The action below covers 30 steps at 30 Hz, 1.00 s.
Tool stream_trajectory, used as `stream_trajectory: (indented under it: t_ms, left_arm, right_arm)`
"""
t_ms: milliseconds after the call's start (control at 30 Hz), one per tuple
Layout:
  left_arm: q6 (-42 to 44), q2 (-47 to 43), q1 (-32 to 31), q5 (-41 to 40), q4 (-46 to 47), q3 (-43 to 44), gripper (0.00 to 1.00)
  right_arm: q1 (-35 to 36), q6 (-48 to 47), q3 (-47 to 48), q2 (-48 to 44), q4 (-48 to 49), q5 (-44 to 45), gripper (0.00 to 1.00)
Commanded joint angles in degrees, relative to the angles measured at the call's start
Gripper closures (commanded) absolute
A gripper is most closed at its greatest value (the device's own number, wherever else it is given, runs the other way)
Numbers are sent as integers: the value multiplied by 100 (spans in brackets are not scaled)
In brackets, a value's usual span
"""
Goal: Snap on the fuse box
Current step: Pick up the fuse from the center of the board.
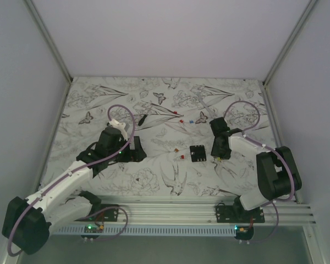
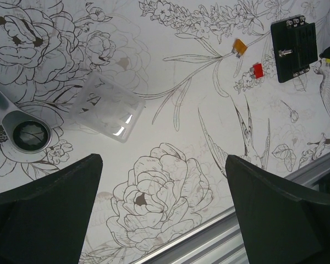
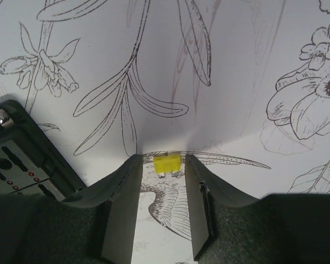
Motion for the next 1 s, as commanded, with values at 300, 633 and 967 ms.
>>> stream_trajectory:
  t_ms: [300, 633, 967]
  left_arm:
    - [-122, 77, -66, 271, 23, 58, 0]
    - [-198, 280, -172, 383, 151, 163, 0]
    - [-360, 439, -536, 372, 643, 190, 1]
  right_arm:
    - [-239, -914, -343, 288, -11, -837, 60]
    - [-477, -960, -547, 298, 68, -966, 65]
    - [-476, -695, -736, -574, 366, -1188, 76]
